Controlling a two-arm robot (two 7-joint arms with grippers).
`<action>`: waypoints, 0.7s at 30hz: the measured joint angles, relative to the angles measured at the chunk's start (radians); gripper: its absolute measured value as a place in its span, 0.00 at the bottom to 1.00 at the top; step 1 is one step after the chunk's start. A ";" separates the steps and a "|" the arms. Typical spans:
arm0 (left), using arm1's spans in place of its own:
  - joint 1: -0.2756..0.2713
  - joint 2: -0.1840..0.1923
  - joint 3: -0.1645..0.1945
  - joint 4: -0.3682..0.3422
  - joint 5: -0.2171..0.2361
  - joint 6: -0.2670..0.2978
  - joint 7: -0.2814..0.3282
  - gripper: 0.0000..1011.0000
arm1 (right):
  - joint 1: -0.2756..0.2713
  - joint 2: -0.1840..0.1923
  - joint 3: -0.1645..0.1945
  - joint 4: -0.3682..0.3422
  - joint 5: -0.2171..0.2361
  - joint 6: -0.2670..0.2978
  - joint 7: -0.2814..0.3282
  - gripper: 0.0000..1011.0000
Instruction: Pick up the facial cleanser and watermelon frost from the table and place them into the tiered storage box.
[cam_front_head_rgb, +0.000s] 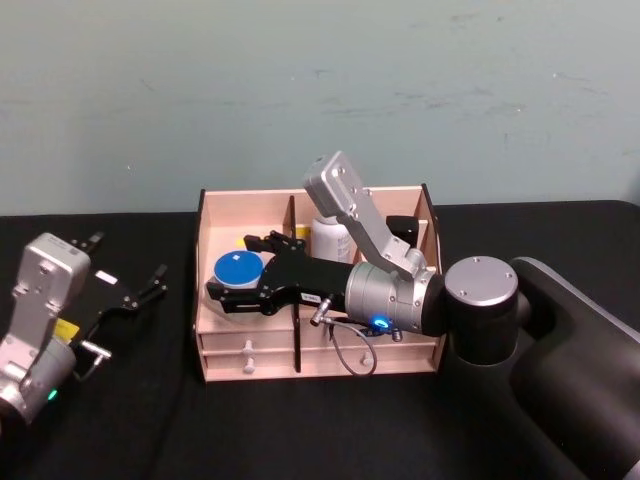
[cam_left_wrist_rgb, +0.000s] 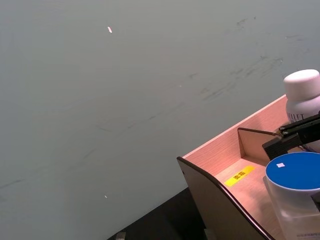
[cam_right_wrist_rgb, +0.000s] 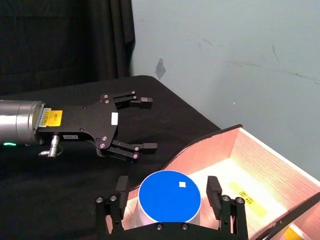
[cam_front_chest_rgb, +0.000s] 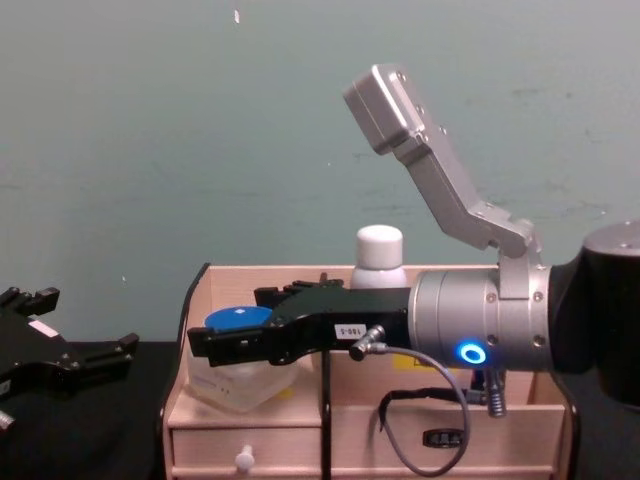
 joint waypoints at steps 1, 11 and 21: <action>0.000 0.000 0.000 0.000 0.000 0.000 0.000 1.00 | 0.000 0.000 0.000 -0.001 0.000 0.000 0.000 0.97; 0.000 0.000 0.000 0.000 0.000 0.000 0.000 1.00 | -0.023 0.014 0.036 -0.052 0.031 -0.033 0.016 0.99; 0.000 0.000 0.000 0.000 0.000 0.000 0.000 1.00 | -0.093 0.084 0.078 -0.249 0.072 -0.060 0.002 0.99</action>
